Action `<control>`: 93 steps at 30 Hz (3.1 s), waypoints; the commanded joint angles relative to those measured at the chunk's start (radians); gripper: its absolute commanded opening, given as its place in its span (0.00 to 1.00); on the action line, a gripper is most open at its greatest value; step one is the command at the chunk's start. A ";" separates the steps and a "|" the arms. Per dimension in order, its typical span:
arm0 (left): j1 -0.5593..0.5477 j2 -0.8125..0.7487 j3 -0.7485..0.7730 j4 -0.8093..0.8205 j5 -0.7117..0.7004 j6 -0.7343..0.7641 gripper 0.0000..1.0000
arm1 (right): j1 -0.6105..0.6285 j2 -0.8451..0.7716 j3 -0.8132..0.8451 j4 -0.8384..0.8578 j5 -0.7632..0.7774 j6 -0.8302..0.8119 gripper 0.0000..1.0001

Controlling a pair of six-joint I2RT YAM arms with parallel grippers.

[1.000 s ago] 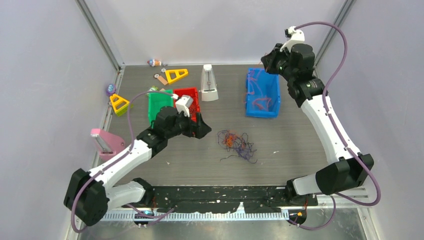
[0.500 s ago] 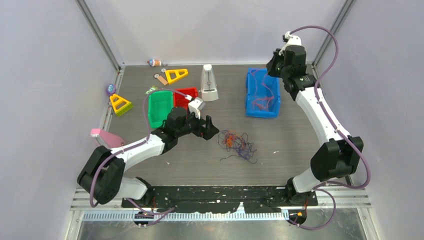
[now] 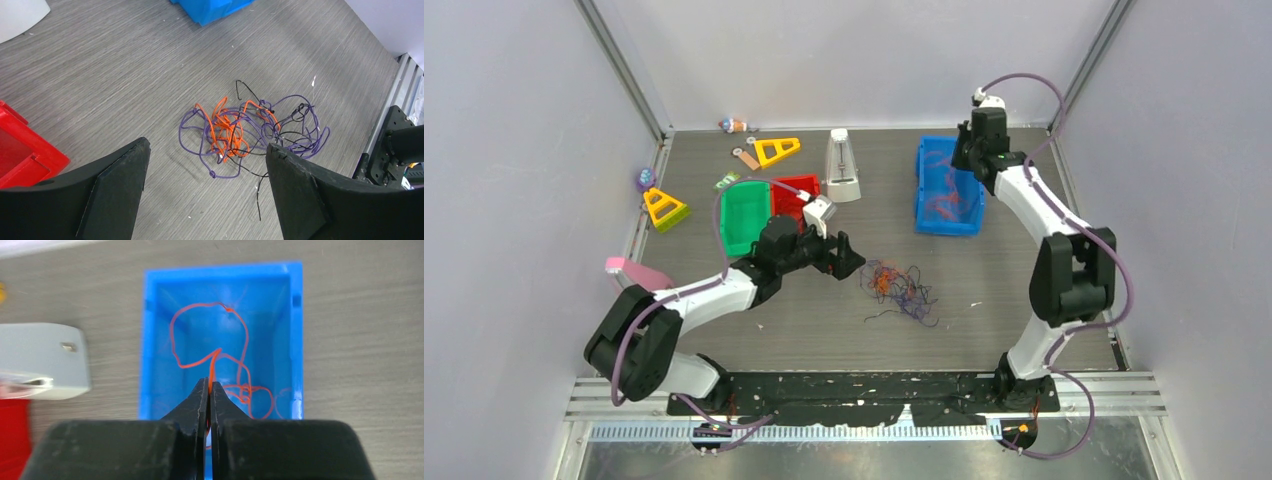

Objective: Untangle the cables

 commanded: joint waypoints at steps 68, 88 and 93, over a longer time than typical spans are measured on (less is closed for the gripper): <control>0.048 -0.279 -0.059 -0.247 -0.635 0.013 0.00 | 0.172 -0.923 -0.989 -0.036 0.425 0.387 0.05; 0.428 -0.767 0.231 -0.866 -0.939 -0.228 0.00 | 0.053 -1.028 -0.985 -0.090 0.528 0.442 0.05; 0.438 -0.793 0.246 -0.704 -0.665 -0.186 0.00 | 0.053 -1.019 -0.976 0.085 0.021 0.188 0.86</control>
